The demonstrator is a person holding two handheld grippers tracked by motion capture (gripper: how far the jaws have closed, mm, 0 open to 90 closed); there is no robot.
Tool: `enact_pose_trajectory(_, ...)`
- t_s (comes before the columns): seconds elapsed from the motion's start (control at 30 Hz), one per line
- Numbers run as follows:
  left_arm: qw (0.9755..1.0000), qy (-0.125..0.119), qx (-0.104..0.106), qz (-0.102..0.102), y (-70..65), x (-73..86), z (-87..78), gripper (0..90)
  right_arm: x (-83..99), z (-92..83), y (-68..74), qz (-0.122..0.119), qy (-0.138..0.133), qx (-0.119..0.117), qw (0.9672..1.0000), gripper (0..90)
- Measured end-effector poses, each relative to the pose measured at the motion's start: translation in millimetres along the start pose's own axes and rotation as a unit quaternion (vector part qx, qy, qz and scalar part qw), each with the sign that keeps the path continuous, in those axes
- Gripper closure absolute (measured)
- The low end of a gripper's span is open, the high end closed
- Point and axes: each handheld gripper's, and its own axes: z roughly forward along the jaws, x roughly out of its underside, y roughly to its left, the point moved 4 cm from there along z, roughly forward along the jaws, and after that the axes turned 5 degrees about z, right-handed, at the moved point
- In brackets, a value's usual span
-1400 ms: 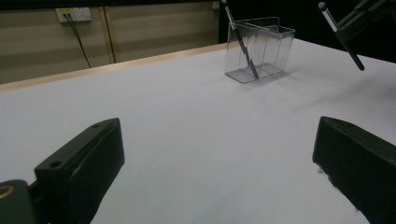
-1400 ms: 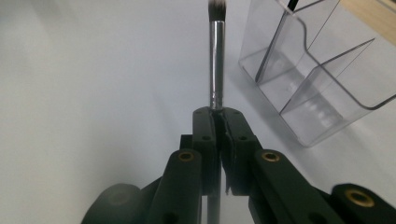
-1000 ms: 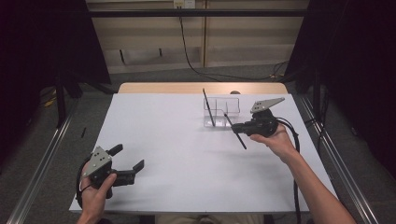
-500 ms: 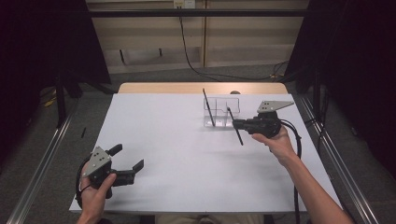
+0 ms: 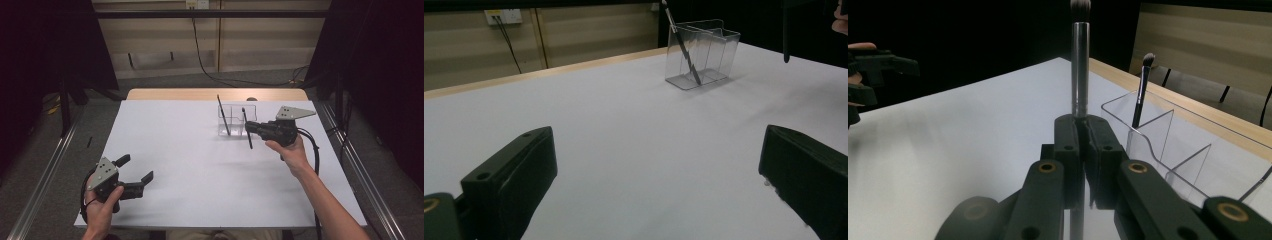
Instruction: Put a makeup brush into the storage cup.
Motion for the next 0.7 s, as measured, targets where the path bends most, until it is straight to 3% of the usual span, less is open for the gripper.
enact_pose_trajectory(0.27,1.0,0.001,0.003,0.004,-1.5,-0.6,1.3,2.2,-10.7,-3.5,-1.5,0.008,-0.032,0.014,0.9994,84.8)
enact_pose_trajectory(0.7,1.0,0.002,0.005,0.007,-3.4,-1.0,1.0,2.2,-29.2,-2.8,-7.3,0.011,-0.057,0.026,0.998,84.8)
